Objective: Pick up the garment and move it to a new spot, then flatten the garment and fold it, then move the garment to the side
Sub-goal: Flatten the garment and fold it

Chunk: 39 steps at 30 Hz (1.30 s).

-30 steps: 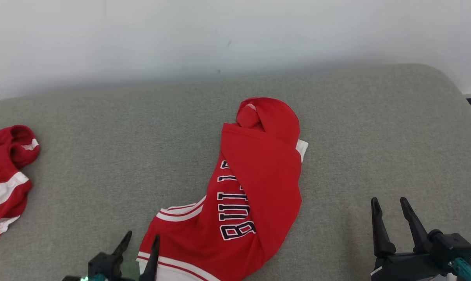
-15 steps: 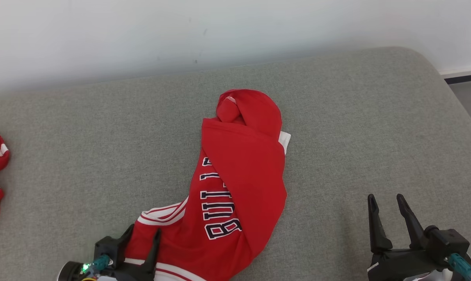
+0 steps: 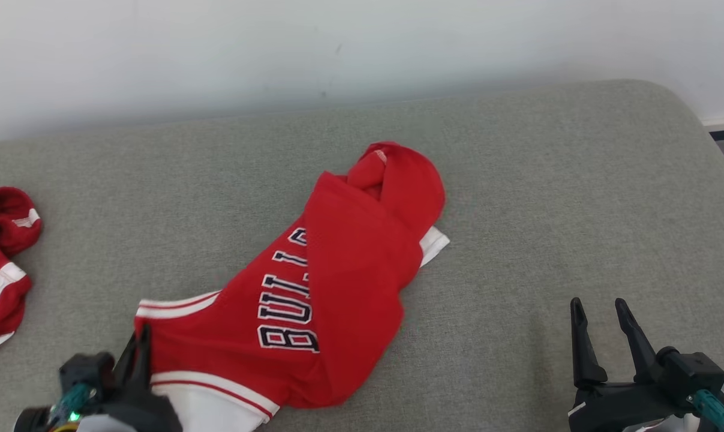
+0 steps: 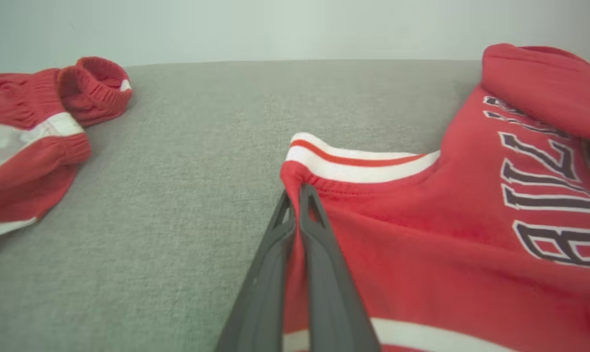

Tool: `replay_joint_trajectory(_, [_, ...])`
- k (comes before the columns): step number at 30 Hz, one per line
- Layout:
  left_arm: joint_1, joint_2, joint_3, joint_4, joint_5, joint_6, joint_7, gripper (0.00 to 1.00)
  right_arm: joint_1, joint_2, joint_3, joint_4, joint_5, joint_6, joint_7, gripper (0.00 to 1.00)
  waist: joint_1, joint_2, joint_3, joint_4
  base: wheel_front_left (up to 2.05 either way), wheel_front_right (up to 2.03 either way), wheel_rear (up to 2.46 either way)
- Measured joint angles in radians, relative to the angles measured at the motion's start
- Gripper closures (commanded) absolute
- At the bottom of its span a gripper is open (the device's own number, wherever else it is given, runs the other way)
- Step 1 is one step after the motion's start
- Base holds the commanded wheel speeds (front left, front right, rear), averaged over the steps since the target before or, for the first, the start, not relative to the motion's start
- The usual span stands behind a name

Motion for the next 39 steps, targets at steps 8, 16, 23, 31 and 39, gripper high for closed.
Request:
replay_joint_trajectory(8, [0.097, -0.01, 0.094, -0.069, 0.033, -0.007, 0.0, 0.0, 0.001, 0.01, -0.006, 0.007, -0.007, 0.0, 0.0, 0.0, 0.0, 0.0, -0.007, 0.024, 0.0, 0.0, 0.0])
replay_joint_trajectory(16, [0.168, -0.082, 0.205, -0.279, 0.111, -0.019, 0.0, 0.0, 0.009, 0.011, 0.003, -0.003, -0.001, 0.0, 0.0, 0.0, -0.0001, 0.0, -0.042, 0.048, 0.0, 0.0, 0.0])
replay_joint_trajectory(23, [0.266, -0.145, 0.263, -0.442, 0.187, -0.024, 0.0, 0.0, 0.035, 0.003, 0.008, -0.004, 0.01, 0.0, 0.0, 0.0, -0.0001, 0.0, -0.083, 0.073, 0.0, 0.0, 0.0])
replay_joint_trajectory(31, [0.367, -0.177, 0.279, -0.538, 0.244, -0.029, 0.0, 0.0, 0.057, -0.001, 0.013, -0.006, 0.02, 0.0, 0.0, 0.0, -0.0002, 0.0, -0.111, 0.113, 0.0, 0.0, 0.0])
replay_joint_trajectory(39, [0.361, -0.187, 0.258, -0.543, 0.251, -0.052, 0.0, 0.0, 0.007, -0.028, 0.079, 0.044, 0.04, 0.0, 0.0, 0.0, -0.0001, 0.0, -0.1, 0.163, 0.0, 0.0, 0.0])
